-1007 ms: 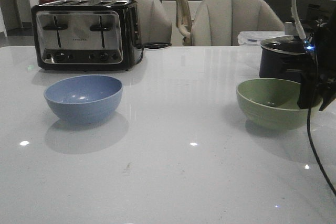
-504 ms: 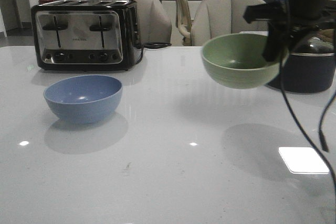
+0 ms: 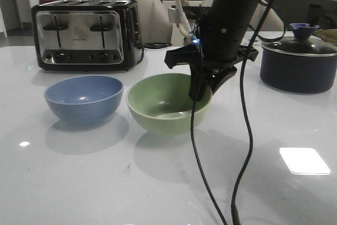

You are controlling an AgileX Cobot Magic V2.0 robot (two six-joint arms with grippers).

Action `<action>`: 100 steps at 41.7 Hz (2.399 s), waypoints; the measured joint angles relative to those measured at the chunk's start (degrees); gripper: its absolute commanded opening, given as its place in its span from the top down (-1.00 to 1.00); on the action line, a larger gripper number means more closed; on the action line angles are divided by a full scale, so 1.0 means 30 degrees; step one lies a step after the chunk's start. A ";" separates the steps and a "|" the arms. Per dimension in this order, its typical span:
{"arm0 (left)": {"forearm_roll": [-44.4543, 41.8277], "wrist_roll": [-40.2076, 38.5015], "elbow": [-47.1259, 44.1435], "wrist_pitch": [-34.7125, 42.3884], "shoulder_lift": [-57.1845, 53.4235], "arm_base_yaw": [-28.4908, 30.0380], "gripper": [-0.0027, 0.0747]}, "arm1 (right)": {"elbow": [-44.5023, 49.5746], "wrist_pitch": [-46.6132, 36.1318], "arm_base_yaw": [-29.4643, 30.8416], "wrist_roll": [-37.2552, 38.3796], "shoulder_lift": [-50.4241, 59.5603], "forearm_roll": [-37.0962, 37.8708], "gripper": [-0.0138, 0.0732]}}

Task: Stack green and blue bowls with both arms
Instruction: 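Carry the green bowl toward the blue bowl and set it down, then open the right gripper and lift it away from the green bowl, then lower the left gripper and grasp the rim of the light blue bowl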

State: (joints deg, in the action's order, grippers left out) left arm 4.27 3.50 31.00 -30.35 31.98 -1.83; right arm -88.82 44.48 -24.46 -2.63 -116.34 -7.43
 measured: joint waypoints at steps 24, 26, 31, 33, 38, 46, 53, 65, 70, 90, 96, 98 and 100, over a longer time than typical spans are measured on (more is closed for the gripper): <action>0.0000 0.0000 0.0000 0.0067 0.0168 -0.0483 -0.50 | 0.0182 0.0485 0.0000 0.0000 0.2840 0.0000 -0.43; -0.0038 0.0000 0.0000 0.0067 0.0334 -0.0894 -0.50 | 0.0593 0.0529 0.0000 -0.0037 0.3778 0.0000 -0.43; -0.0351 0.0086 0.0000 0.0243 0.1194 -0.2275 -0.50 | 0.2445 0.0606 0.0000 -0.0477 0.6640 0.0089 -0.43; -0.0532 0.0213 0.0000 0.0432 0.1707 -0.2929 -0.50 | 0.3380 0.0697 0.0000 -0.0533 0.7841 0.0144 -0.43; -0.0859 0.0305 0.0384 0.0476 0.3382 -0.4278 -0.50 | 0.5625 0.0945 0.0000 -0.0763 1.0666 0.0274 -0.43; -0.0865 0.0380 0.2904 -0.0891 0.7604 -0.5170 -0.50 | 0.8589 0.1233 0.0000 -0.0838 1.4561 0.0286 -0.43; -0.0942 0.0424 0.5830 -0.1886 1.1991 -0.5170 -0.50 | 1.0216 0.1409 0.0000 -0.0873 1.6667 0.0316 -0.43; -0.1854 0.0424 1.0955 -0.2104 1.9381 -0.5170 -0.50 | 1.0698 0.1659 0.0000 -0.0901 1.7459 0.0316 -0.43; -0.2141 0.0424 1.2861 -0.2104 2.1600 -0.5170 -0.50 | 1.0698 0.1691 0.0000 -0.0901 1.7459 0.0316 -0.43; -0.3641 0.0424 1.7064 -0.2043 2.6930 -0.5127 -0.50 | 1.0698 0.1691 0.0000 -0.0934 1.7459 0.0316 -0.43; -0.3641 0.0424 1.7489 -0.2016 2.7618 -0.4898 -0.49 | 1.0698 0.1691 0.0000 -0.0934 1.7459 0.0316 -0.43; -0.3641 0.0424 1.7536 -0.2016 2.7778 -0.4772 -0.47 | 1.0698 0.1691 0.0000 -0.0934 1.7459 0.0316 -0.43; -0.3556 0.0424 1.7536 -0.2099 2.7873 -0.4695 -0.38 | 1.0698 0.1691 0.0000 -0.0934 1.7459 0.0316 -0.43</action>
State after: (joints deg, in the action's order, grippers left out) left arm -6.40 4.78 83.61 -36.64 115.60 -15.91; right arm -56.73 49.55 -24.46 -5.43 -63.96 -6.48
